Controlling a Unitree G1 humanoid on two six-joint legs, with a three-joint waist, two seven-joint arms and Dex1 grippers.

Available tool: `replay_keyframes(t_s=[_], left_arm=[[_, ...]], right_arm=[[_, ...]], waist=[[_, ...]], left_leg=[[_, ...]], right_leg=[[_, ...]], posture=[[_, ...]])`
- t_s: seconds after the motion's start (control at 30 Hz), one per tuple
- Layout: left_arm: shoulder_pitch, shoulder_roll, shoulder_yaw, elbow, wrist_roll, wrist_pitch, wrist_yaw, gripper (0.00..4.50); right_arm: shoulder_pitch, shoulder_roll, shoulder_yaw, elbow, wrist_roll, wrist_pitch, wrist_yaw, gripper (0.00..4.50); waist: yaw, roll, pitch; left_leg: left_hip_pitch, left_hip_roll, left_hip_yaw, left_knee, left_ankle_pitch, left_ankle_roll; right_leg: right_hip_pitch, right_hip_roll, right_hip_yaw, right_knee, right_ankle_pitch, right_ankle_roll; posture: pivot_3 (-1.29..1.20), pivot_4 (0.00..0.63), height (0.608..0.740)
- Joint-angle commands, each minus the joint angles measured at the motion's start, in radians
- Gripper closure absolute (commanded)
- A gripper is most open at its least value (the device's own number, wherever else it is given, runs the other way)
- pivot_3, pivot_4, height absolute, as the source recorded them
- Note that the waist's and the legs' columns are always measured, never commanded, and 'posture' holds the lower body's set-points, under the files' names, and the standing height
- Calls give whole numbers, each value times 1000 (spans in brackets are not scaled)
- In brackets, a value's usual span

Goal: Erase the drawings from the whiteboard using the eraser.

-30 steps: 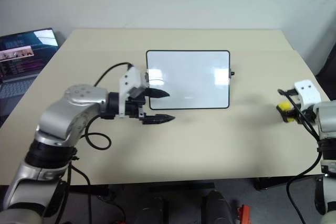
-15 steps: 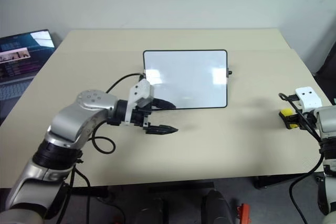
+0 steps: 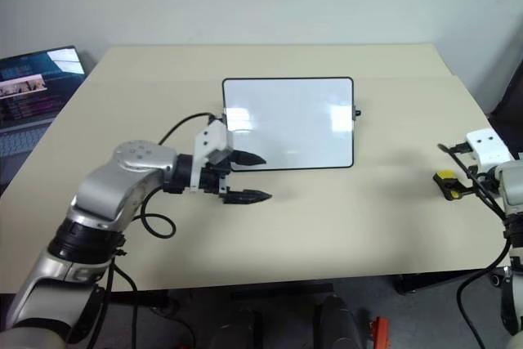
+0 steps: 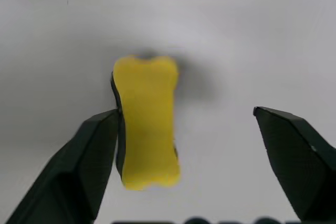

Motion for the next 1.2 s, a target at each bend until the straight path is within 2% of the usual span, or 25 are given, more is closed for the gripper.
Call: replay_keyframes(t_s=[0.03,0.1,0.17,0.27,0.33,0.47,0.7,0.93,1.2], left_arm=[[16,3,177,39,3,-52,128,0],[27,-37,280,64,-32,-37,225,0],[33,-102,383,119,-27,-62,380,0],[51,-185,494,158,-17,-86,571,0],[70,-221,521,161,-12,-91,640,0],[144,-324,532,171,87,-264,821,0],[201,-411,489,258,178,-420,946,0],[212,-461,464,312,183,-460,975,0],[210,-470,453,352,179,-482,956,0]], right_arm=[[-77,105,-139,-210,110,-89,-44,45],[-96,235,-181,-216,146,-200,-111,45],[-61,335,-160,-144,114,-368,-182,45],[-14,454,-195,-39,126,-567,-261,45],[3,506,-217,3,150,-654,-289,45],[59,621,-206,97,163,-855,-328,45],[97,685,-178,194,149,-1038,-377,45],[104,705,-215,269,177,-1134,-449,45],[158,721,-266,91,322,-1077,-447,45]], waist=[[-7,0,0],[-11,0,0],[-3,-2,-1],[15,-4,-2],[29,-3,-2],[37,-4,-2],[34,-3,-2],[29,-3,-2],[34,-3,-2]], left_leg=[[0,0,0,0,0,0],[2,2,1,0,0,0],[3,3,0,0,0,0],[2,2,-1,0,0,0],[-1,1,-1,1,0,0],[-6,-3,-1,0,0,0],[-5,-2,-1,1,0,-1],[-2,-2,-1,2,0,0],[0,-2,-1,1,0,0]], right_leg=[[0,0,0,0,0,0],[0,1,0,0,0,0],[2,2,-1,0,0,0],[2,1,-1,-1,2,0],[1,0,-1,-2,4,-4],[-4,-3,-1,-2,6,-2],[-3,-3,-1,-2,6,-3],[0,-2,-1,-2,6,-3],[2,-2,-1,-2,6,-3]], posture=[[0,150,740],[0,150,740],[0,150,740],[0,150,740],[0,150,740],[0,150,740],[0,150,740],[0,150,740],[0,150,740]])
